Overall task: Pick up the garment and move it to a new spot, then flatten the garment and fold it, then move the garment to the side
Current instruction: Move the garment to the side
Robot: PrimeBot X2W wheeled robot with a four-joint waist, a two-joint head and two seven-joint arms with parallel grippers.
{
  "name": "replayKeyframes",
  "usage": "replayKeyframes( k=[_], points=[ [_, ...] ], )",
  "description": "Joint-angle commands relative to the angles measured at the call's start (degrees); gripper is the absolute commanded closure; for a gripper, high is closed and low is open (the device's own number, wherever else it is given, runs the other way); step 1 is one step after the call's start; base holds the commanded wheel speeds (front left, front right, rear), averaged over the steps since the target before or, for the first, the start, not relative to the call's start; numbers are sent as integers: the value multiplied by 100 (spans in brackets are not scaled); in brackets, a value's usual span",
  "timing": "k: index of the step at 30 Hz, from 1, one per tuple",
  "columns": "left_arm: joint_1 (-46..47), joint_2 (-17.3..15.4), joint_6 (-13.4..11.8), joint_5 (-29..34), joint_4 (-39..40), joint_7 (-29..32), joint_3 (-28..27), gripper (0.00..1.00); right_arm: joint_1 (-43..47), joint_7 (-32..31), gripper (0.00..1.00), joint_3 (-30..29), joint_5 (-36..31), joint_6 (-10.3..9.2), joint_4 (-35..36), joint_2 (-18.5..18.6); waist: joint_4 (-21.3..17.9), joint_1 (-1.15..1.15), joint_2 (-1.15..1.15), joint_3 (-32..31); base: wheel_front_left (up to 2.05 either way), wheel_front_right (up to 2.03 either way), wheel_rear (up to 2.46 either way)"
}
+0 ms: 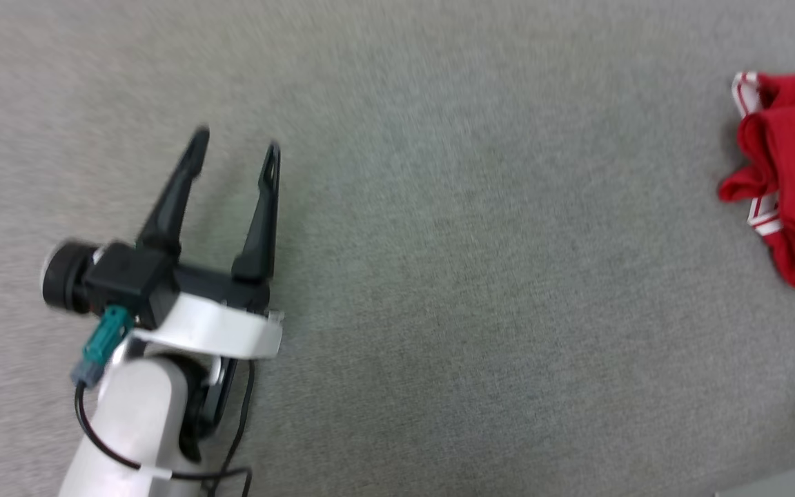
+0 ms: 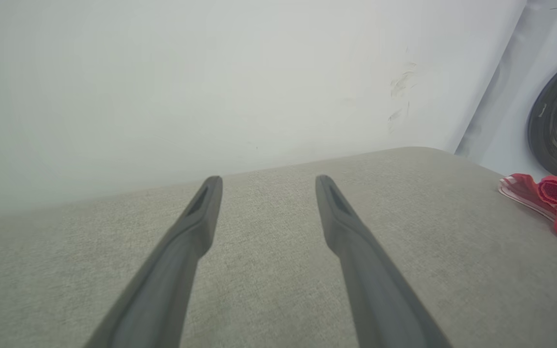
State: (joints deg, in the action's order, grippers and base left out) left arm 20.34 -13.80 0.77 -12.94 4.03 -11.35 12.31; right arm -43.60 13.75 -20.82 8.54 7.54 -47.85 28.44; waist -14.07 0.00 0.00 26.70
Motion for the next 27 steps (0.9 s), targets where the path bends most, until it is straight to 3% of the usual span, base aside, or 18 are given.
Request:
replayKeyframes(
  k=[1,11,19,27],
  points=[
    [-138,17,-37,-25,-41,-43,-35,0,167,45,0,14,3,-10,78,-53,220,0,0,-447,0,0,0],
    [-1044,235,-274,-353,-569,-245,-227,0,1963,141,0,450,134,-10,1575,-1036,635,0,0,-1486,0,0,0],
    [-1469,354,-318,-516,-914,-336,-298,0,3273,-36,0,952,-16,-10,2933,-1834,982,0,0,-2033,0,0,0],
    [-1860,291,-315,-581,-1135,-369,-457,0,3973,-495,0,1652,1,-10,4100,-2144,1170,0,0,-2548,0,0,0]
  ],
)
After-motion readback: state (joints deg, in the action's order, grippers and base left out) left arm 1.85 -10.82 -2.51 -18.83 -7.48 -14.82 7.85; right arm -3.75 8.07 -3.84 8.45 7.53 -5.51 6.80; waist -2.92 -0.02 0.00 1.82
